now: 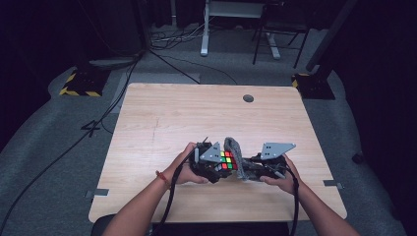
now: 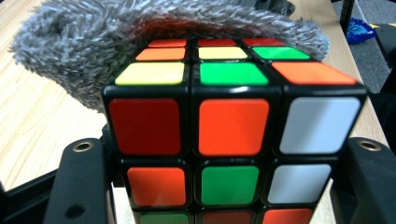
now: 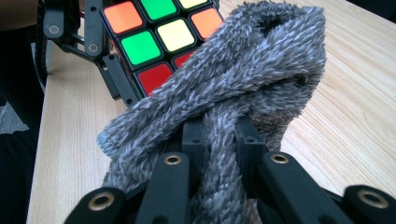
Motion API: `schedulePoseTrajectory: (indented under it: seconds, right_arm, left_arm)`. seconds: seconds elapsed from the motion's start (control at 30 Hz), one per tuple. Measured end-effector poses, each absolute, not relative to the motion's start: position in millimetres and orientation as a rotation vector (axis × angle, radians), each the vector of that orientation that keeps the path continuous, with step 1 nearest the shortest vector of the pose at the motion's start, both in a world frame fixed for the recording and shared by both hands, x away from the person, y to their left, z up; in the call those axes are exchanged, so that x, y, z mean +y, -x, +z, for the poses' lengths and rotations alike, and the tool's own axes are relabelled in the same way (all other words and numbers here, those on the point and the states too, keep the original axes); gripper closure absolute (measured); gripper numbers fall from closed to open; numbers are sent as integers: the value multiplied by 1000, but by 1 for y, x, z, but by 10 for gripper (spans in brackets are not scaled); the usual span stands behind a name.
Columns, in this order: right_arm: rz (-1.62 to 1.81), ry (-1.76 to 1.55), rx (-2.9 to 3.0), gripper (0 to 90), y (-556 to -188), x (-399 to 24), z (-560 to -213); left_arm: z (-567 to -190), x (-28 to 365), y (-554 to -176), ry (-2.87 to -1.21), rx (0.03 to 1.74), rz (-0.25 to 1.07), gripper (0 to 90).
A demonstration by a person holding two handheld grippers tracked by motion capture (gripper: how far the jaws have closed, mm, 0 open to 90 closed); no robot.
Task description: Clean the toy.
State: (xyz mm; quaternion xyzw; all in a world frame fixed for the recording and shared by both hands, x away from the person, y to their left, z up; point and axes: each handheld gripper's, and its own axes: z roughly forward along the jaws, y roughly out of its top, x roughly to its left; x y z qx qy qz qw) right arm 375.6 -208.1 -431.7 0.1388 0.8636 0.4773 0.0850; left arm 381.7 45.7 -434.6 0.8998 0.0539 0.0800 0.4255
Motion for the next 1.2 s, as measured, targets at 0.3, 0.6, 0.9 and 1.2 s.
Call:
schedulePoseTrajectory:
  seconds: [0.3, 0.6, 0.9, 1.2]
  right_arm:
    - [1483, -362, 2532, 788, -364, -202, -419]
    - [1440, -504, 2510, 787, -378, -211, -426]
    - [1460, -494, 2576, 788, -378, -206, -434]
    - [1543, -472, 2526, 790, -374, -207, -427]
  left_arm:
    - [-443, 35, -380, -2334, 121, 242, 332]
    - [-435, 41, -381, -2244, 153, 265, 335]
    - [-435, 40, -379, -2223, 136, 268, 332]
    - [-431, 45, -382, -2219, 141, 247, 306]
